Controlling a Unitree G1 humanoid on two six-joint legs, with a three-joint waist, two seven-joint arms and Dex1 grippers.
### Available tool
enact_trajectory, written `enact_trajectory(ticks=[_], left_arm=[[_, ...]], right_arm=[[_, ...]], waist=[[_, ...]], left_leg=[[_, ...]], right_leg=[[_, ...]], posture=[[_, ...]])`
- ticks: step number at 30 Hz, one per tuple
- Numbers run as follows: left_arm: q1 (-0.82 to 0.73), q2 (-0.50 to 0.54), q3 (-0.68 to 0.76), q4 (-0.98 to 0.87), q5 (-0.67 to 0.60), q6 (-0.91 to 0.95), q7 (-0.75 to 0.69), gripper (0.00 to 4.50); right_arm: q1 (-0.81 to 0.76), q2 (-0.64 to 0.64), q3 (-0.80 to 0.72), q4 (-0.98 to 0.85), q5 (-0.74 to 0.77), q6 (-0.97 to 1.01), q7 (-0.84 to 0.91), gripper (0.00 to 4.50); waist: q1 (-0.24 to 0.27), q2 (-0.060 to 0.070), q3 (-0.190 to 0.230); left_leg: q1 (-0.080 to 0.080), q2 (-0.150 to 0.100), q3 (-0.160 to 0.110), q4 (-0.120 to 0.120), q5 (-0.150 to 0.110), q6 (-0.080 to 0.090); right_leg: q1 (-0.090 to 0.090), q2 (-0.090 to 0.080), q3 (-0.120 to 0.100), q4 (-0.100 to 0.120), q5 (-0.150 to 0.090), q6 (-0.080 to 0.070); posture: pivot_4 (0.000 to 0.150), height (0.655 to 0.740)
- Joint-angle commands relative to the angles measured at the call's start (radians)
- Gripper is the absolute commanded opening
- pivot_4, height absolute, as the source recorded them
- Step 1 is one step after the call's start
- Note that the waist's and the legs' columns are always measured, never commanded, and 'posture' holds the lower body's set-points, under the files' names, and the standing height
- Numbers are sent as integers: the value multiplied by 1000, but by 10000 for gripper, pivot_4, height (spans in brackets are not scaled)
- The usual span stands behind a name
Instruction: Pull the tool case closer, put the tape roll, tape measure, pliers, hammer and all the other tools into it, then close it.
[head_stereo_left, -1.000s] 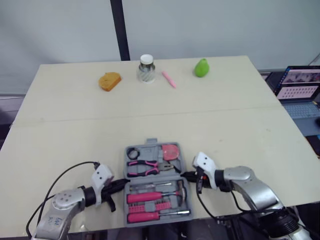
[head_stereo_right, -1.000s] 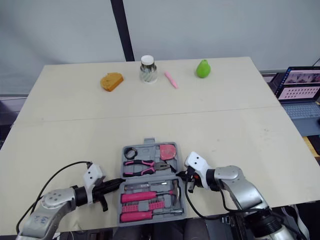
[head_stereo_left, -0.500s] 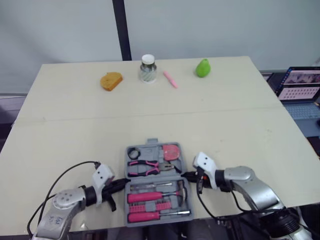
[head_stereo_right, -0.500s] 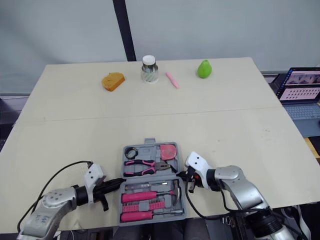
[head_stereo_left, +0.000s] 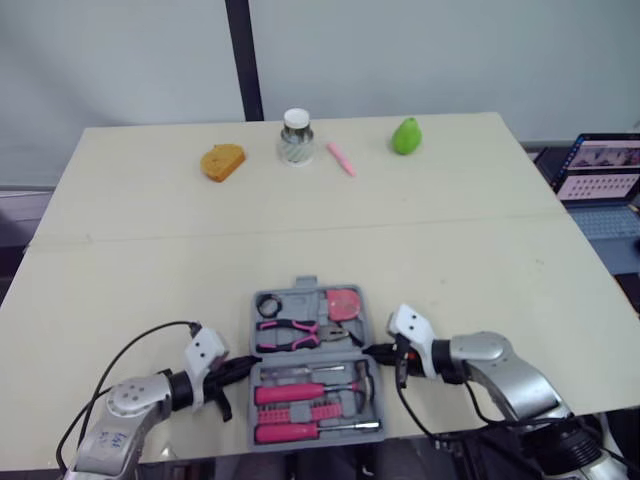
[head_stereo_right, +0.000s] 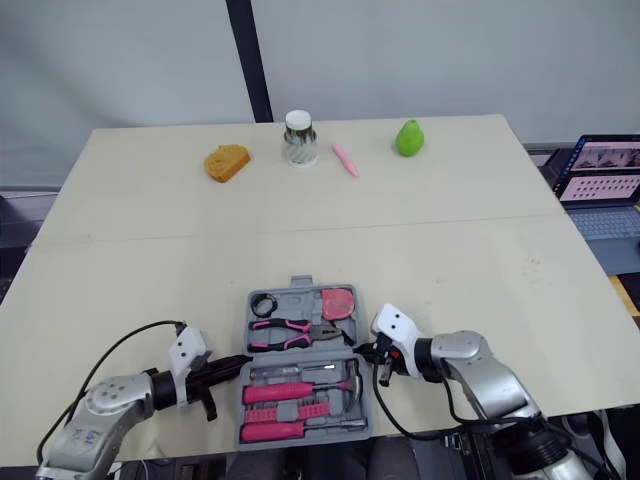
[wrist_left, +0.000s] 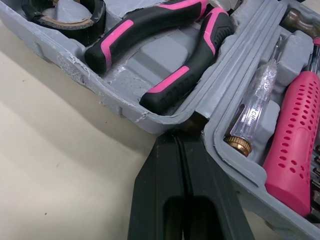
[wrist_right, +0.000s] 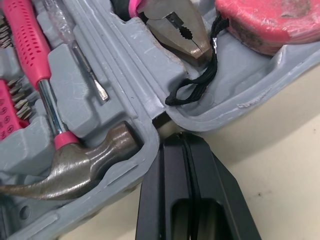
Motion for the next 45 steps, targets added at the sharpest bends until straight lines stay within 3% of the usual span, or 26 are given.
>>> enact_trajectory(ticks=[1,9,12,19,28,42,45], left_arm=[[31,34,49,12,-5,-16,-6,88],[75,81,176,-66,-115,14,-44,88],[94,98,194,-99,-119,19,-52,0],[125,111,218,-184,-167,70,-59,0],[169,131,113,-359,-186,172,-69,0],[129,133,55,-352,-158,174,-56,0],[124,132,50,-346,-155,171,-57,0]], right_arm=[[-3,-44,-56,12,32,-29,39,0],[-72,-86,-173,93,134,62,70,0],[-124,-87,-187,123,162,104,81,7970],[-170,-68,-201,155,201,164,65,44548],[-302,38,-312,210,386,451,-5,44889],[-328,57,-296,248,362,350,-6,44889],[-324,56,-290,245,359,342,-8,44889]], waist=[[0,0,0],[-2,1,1],[-2,3,2],[0,4,3],[0,6,4],[-1,6,4],[-7,10,6]], left_leg=[[0,0,0,0,0,0],[0,1,0,0,0,0],[0,1,0,0,0,0],[0,0,0,0,0,0],[-1,1,0,0,0,0],[-1,0,1,0,0,0],[-2,-3,-10,-1,2,1]], right_leg=[[0,0,0,0,0,0],[0,0,0,0,0,0],[0,0,0,-1,0,0],[0,-1,0,-1,0,0],[-1,0,0,0,0,0],[-1,0,0,0,0,0],[6,-2,-8,-3,0,0]], posture=[[1500,7400],[1500,7400],[1500,7400],[1500,7400],[1500,7400],[1500,7400],[1500,7400]])
